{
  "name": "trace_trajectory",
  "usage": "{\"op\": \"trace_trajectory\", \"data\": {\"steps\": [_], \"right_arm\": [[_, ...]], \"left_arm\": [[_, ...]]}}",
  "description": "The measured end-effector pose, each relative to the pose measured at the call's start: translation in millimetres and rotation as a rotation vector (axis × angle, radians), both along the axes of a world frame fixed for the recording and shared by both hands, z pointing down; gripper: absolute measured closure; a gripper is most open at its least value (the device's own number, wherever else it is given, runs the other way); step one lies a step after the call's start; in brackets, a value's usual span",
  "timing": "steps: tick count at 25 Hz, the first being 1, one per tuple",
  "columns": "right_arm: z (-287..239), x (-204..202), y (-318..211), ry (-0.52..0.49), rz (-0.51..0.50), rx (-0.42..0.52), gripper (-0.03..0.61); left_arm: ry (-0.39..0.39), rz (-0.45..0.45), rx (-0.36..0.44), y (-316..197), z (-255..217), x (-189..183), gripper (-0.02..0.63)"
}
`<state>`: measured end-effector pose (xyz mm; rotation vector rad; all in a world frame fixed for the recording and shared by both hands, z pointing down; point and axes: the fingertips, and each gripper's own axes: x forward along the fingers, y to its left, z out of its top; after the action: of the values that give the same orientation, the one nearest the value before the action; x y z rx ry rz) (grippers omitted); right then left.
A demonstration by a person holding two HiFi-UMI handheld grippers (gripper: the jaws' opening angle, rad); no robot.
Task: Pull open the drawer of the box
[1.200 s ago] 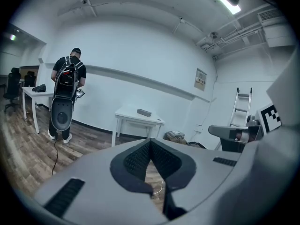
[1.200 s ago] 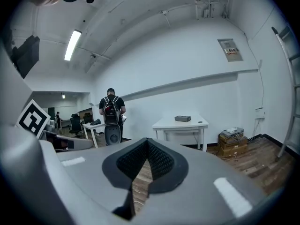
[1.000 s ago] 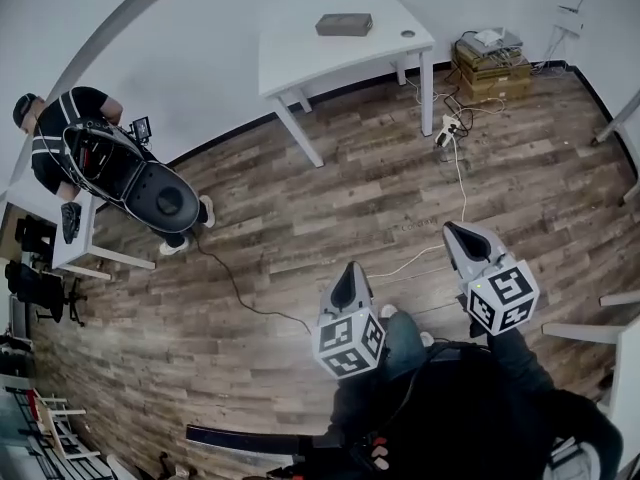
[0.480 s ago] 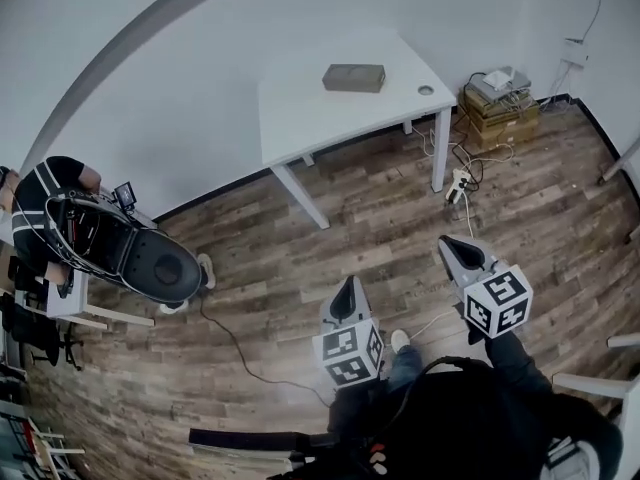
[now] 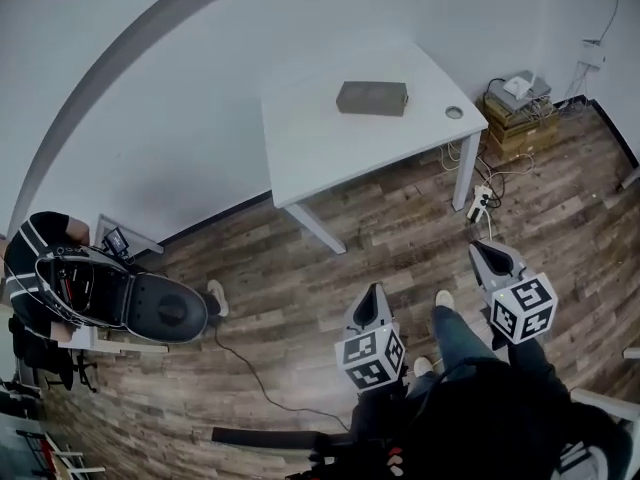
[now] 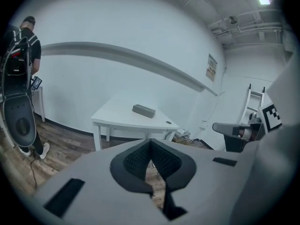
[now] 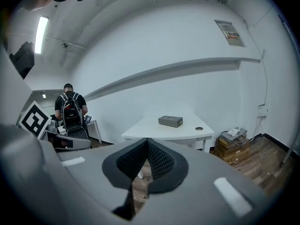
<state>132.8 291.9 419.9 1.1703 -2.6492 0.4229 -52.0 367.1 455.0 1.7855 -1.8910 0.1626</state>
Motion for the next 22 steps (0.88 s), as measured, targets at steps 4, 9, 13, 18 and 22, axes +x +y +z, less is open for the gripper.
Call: {"op": "trace_trajectory", "data": {"steps": [4, 9, 13, 18, 22], "right_arm": [[12.6, -38.9, -94.2, -0.019, -0.058, -0.012, 0.586], [0.6, -63.5, -220.6, -0.033, -0.074, -0.022, 0.586], [-18.4, -82.8, -307.0, -0.111, -0.172, 0.01, 0.586], [8.6, -87.0, -381.6, -0.1, -0.193, -0.041, 0.586], [31.1, -100.8, -426.2, -0.099, -0.194, -0.087, 0.586]], "left_arm": [[-0.006, -0.075, -0.029, -76.0, 14.6, -38.0, 0.62], [-0.035, -0.058, -0.049, -201.6, -3.8, -54.7, 0.619], [-0.038, -0.061, -0.001, -300.0, -25.6, -61.3, 0.618], [-0.005, -0.014, -0.028, -378.2, -0.6, -45.1, 0.62], [0.005, 0.002, -0.044, -427.2, 12.8, -53.9, 0.62]]}}
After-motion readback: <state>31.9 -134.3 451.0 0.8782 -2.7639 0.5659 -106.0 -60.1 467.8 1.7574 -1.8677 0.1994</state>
